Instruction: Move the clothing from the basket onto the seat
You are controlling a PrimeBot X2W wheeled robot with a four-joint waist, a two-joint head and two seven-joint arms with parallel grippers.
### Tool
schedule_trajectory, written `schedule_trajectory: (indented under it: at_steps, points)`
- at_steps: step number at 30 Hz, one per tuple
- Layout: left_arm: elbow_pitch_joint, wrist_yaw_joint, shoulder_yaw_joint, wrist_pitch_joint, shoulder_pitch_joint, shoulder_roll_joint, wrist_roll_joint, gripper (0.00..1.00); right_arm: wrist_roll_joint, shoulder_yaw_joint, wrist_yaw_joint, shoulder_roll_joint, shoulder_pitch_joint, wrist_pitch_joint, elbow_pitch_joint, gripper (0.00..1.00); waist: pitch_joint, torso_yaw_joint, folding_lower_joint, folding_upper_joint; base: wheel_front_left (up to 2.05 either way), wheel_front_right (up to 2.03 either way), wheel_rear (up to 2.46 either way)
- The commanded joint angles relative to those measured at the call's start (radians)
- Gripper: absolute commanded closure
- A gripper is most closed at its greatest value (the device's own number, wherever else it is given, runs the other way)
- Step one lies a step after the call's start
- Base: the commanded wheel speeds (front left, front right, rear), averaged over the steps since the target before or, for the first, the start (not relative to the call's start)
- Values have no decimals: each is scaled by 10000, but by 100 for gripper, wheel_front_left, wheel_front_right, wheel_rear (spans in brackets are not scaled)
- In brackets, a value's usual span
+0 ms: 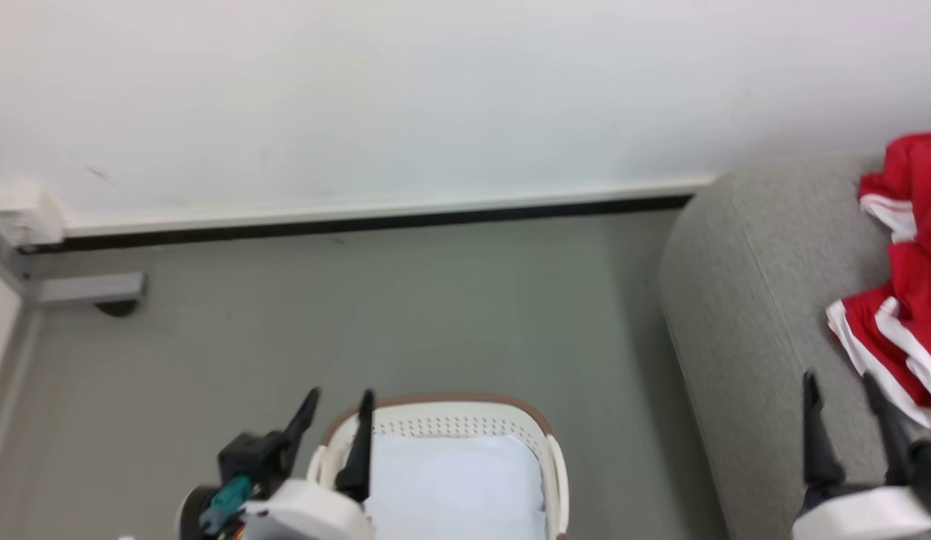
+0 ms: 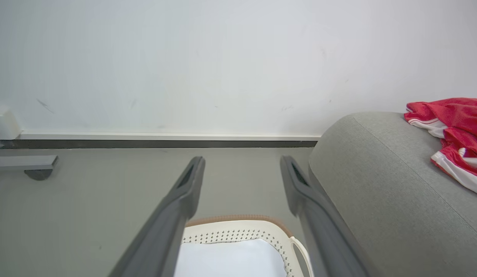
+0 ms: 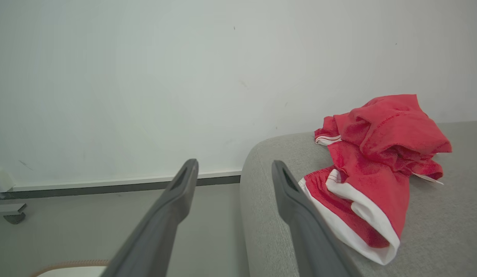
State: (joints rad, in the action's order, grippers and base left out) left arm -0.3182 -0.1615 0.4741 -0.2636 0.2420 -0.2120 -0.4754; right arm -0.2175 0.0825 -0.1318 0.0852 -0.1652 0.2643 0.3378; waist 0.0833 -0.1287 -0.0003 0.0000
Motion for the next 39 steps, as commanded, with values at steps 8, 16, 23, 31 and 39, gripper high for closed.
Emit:
schedule_trajectory:
  at_steps: [8, 16, 23, 31, 39]
  points:
    - [306, 424, -1700, -9, -1424, 381, 1171, 0, 845, -531, 23, -294, 1395, -1, -259, 0, -915, 597, 3, 0, 0, 0, 0]
    - [102, 896, -2996, -10, -2263, 901, 2063, 0, 1075, -789, 23, -335, 1868, -1, -272, 0, -1258, 568, 3, 0, 0, 0, 0]
    - [145, 1350, -3604, -11, -2511, 1275, 2587, 0, 920, -783, 23, -342, 1825, -1, -251, 0, -1372, 647, 3, 0, 0, 0, 0]
    - [42, 1787, -3870, -11, -2426, 1506, 2904, 0, 763, -707, 23, -344, 1743, -1, -247, 0, -1371, 701, 3, 0, 0, 0, 0]
    - [-7, 1952, -4025, -11, -2413, 1570, 3091, 0, 796, -604, 23, -343, 1687, -1, -157, 0, -1384, 695, 3, 0, 0, 0, 0]
